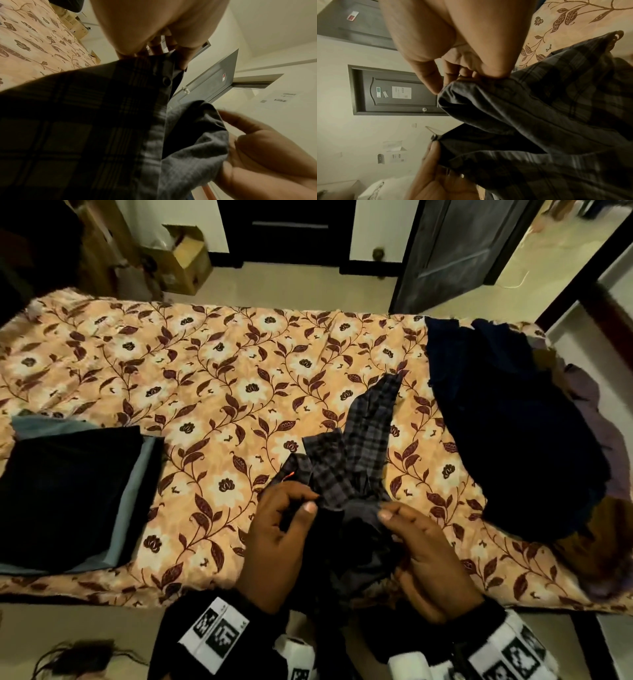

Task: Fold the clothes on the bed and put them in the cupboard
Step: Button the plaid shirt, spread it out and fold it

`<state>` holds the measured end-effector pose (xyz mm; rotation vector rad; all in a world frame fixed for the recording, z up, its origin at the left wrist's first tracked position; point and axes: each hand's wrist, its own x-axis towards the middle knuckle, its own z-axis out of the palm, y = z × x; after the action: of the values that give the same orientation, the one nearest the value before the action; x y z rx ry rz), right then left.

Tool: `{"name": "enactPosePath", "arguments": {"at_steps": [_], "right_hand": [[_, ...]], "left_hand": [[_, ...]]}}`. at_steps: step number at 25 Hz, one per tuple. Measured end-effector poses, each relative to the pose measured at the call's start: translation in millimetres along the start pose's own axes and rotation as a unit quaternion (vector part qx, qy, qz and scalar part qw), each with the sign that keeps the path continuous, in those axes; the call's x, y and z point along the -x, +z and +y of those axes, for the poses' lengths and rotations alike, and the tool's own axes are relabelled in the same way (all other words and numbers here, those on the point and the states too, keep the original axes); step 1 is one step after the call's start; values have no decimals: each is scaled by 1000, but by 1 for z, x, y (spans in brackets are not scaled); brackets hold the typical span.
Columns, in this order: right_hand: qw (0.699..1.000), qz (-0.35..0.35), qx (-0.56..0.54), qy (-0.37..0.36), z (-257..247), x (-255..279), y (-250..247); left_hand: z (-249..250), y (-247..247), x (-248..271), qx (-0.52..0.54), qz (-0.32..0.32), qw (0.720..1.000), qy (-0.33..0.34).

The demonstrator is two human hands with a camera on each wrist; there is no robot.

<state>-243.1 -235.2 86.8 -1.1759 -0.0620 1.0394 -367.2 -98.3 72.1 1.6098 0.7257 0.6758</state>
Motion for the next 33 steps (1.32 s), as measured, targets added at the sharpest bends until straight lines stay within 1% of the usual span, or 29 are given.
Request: {"name": "enactPosePath", "arguments": {"at_steps": [2, 3, 5, 7, 9, 10, 12, 13, 15, 16, 17, 19, 21, 23, 24, 26, 28, 29, 30, 33], "right_hand": [[999, 9, 51, -14, 2, -5, 0], [998, 16, 64, -20, 8, -9, -3], [997, 18, 69, -30, 20, -17, -7], [994, 20, 91, -62, 41, -21, -14], [990, 25, 86, -107, 63, -7, -16], [987, 37, 92, -123, 69, 5, -14], [976, 69, 139, -156, 72, 27, -7], [965, 74, 177, -177, 75, 40, -4], [941, 63, 252, -219, 76, 56, -1], [933, 55, 274, -227, 77, 62, -1], [931, 52, 284, -224, 79, 69, -3], [931, 36, 287, -221, 81, 80, -7], [942, 8, 274, -196, 84, 88, -12], [947, -8, 261, -188, 84, 93, -15], [946, -16, 263, -191, 83, 93, -16], [936, -19, 286, -203, 84, 91, -20], [925, -9, 308, -221, 85, 89, -24], [915, -4, 327, -237, 85, 89, -26], [897, -3, 356, -263, 84, 89, -27], [813, -29, 456, -361, 80, 90, -32]], "left_hand": [[-1, 6, 2, 33, -38, 998, -38], [-3, 8, 7, 50, -49, 997, -46], [-14, 15, 14, 74, -47, 995, -44], [-35, 22, 24, 90, -36, 995, -26], [-48, 24, 47, 96, -37, 995, 3], [-46, 23, 60, 97, -39, 995, 7], [-35, 19, 77, 95, -54, 994, 7], [-29, 16, 90, 90, -60, 994, 16], [-25, 14, 105, 75, -66, 994, 40], [-24, 13, 111, 73, -70, 994, 38], [-23, 13, 120, 74, -76, 994, 29], [-24, 15, 134, 73, -64, 995, 36], [-27, 16, 144, 62, -41, 997, 28], [-26, 17, 147, 53, -21, 998, 36], [-26, 17, 146, 54, -14, 998, 37], [-24, 18, 144, 80, -5, 997, 8], [-21, 17, 141, 91, -22, 996, -8], [-20, 16, 140, 69, -41, 997, 0], [-19, 15, 138, 40, -62, 997, 14], [-16, 14, 130, -23, -124, 991, 42]]}}
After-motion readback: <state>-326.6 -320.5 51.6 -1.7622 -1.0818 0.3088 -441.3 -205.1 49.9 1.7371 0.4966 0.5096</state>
